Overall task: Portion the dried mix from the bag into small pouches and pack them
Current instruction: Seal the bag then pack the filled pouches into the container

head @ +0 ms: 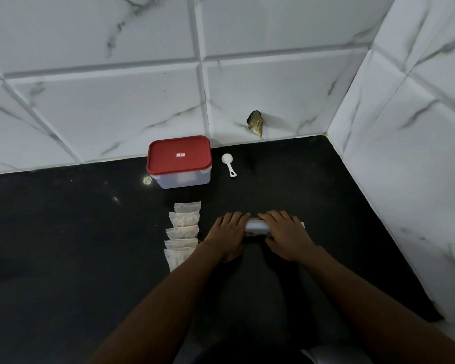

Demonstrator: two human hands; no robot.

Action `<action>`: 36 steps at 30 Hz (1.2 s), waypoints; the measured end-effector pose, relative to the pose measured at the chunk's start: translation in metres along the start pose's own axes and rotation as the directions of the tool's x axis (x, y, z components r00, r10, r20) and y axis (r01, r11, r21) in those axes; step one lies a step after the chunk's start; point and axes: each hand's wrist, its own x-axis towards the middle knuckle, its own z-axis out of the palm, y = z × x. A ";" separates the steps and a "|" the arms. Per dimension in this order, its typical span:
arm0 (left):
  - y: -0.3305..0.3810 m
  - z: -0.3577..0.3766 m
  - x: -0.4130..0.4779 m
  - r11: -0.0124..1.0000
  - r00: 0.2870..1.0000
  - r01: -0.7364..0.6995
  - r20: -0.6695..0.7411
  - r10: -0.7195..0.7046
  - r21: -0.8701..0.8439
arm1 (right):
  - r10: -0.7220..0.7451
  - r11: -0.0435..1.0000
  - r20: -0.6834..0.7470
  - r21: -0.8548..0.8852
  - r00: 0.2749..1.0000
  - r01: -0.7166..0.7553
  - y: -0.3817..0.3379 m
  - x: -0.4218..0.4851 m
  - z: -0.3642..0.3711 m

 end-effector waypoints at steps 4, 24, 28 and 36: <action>-0.003 -0.004 0.006 1.000 1.000 -0.011 0.003 0.011 0.000 | 0.001 1.000 0.009 -0.008 1.000 -0.001 0.001 0.004 -0.004; 0.050 -0.054 0.083 0.895 0.920 -0.358 -0.061 0.386 0.264 | 0.261 0.937 -0.070 0.258 0.963 -0.235 0.066 -0.037 -0.050; 0.073 -0.053 0.104 0.873 0.890 -0.388 -0.128 0.438 0.295 | 0.312 0.936 -0.229 0.242 0.922 -0.256 0.077 -0.052 -0.043; 0.095 -0.035 0.117 0.867 0.873 -0.409 -0.155 0.463 0.284 | 0.384 0.914 -0.386 0.031 0.839 -0.404 0.060 -0.057 -0.018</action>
